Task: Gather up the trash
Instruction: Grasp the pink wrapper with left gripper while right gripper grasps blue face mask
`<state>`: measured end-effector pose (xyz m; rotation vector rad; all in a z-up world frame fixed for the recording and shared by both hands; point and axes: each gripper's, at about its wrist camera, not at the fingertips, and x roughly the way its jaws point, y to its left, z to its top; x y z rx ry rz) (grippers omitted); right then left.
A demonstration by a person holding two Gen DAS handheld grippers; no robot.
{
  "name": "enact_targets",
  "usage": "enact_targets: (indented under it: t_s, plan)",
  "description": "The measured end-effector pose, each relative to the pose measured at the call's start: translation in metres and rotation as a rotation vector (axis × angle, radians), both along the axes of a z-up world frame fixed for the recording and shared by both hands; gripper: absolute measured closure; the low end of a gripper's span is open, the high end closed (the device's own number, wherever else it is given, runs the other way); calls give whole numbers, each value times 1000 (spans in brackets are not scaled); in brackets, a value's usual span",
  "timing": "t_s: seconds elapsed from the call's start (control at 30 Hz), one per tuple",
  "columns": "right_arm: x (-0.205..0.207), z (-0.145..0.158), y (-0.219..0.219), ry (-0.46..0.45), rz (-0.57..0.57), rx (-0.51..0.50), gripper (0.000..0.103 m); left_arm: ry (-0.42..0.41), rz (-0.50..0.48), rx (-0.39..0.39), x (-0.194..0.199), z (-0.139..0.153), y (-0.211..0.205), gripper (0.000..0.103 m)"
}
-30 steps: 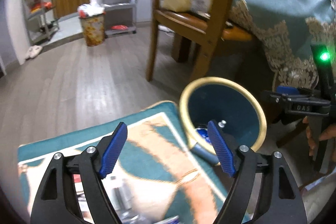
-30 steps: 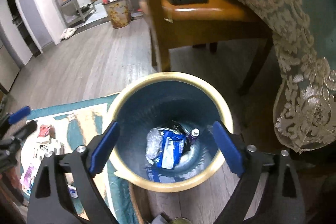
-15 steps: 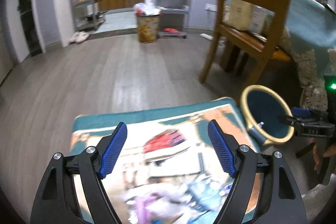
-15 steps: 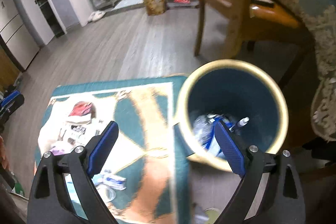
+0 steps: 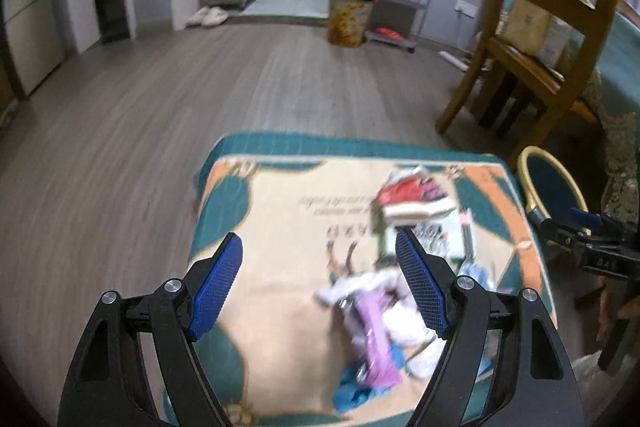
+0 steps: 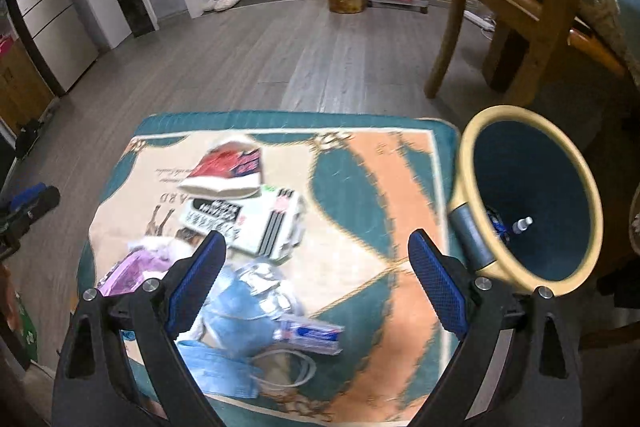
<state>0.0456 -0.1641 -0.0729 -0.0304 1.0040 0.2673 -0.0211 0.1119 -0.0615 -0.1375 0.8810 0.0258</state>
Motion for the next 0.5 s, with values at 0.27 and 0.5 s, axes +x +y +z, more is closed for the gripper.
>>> enact_targets:
  t_s: [0.27, 0.5]
  plan:
    - [-18, -30, 27, 80, 57, 35, 16, 35, -40, 19, -18, -16, -18, 24]
    - [-26, -63, 55, 235, 215, -17, 65, 142, -111, -26, -14, -41, -32, 31]
